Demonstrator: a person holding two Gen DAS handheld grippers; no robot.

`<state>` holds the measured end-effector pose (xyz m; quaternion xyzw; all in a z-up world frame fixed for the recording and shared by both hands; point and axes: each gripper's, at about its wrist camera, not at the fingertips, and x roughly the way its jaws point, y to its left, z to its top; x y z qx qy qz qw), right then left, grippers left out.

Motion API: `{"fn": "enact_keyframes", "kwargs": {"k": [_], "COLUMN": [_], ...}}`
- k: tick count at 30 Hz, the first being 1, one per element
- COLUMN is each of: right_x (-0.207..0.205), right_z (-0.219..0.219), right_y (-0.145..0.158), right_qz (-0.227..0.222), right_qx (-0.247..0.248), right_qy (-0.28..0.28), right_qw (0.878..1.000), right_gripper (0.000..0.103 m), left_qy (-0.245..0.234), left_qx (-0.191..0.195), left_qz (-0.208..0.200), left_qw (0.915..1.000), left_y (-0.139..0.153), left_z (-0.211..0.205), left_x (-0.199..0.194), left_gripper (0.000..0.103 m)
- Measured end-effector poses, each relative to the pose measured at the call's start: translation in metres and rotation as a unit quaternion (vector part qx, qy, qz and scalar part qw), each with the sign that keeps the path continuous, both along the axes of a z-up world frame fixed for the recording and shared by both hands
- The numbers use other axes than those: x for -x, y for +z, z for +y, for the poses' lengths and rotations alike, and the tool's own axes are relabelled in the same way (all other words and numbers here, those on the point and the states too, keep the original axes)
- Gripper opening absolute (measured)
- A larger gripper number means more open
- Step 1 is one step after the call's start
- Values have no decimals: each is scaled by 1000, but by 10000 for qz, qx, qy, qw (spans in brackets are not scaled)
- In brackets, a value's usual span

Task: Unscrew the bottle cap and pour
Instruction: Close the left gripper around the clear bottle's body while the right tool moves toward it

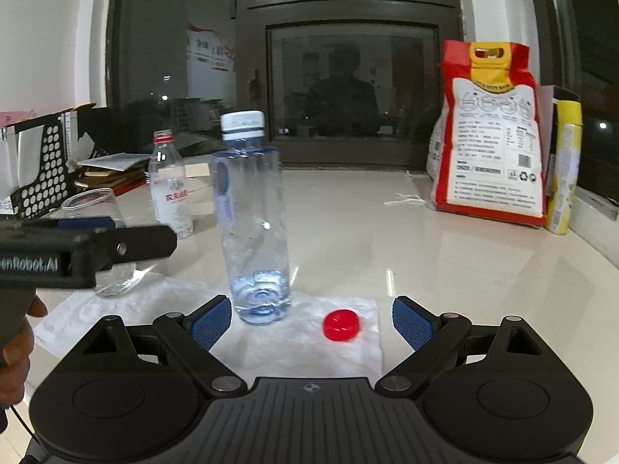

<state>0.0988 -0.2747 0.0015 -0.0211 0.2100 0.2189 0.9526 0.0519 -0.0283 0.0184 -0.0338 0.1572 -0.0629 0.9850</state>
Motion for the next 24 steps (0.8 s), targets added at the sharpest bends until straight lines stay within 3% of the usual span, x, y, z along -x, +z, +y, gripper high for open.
{"fn": "enact_keyframes", "kwargs": {"k": [8,16,18,24], "right_x": [-6,-10,-11,-13], "right_z": [-18,-35,-39,-47], "right_y": [-6,-10,-11,-12], "right_qz": [119,170,175,204], "right_qx": [-51,-140,-144,-174], "right_qy": [-201,-355,-383,-472], "right_qw": [9997,9991,9990,9985], "right_gripper": [93,93,93,93], "left_qy": [-340,-579,-566,-414], "left_qx": [-368,-636,-663,-686], "left_qz": [72,161,203,231], "left_qw": [9987,9962,9960,9965], "left_y": [-1,-5,-8,-11], "left_z": [-22,-40,-42,-41], "left_x": [-30,-58,-63,-68], "left_gripper": [101,87,76,61]}}
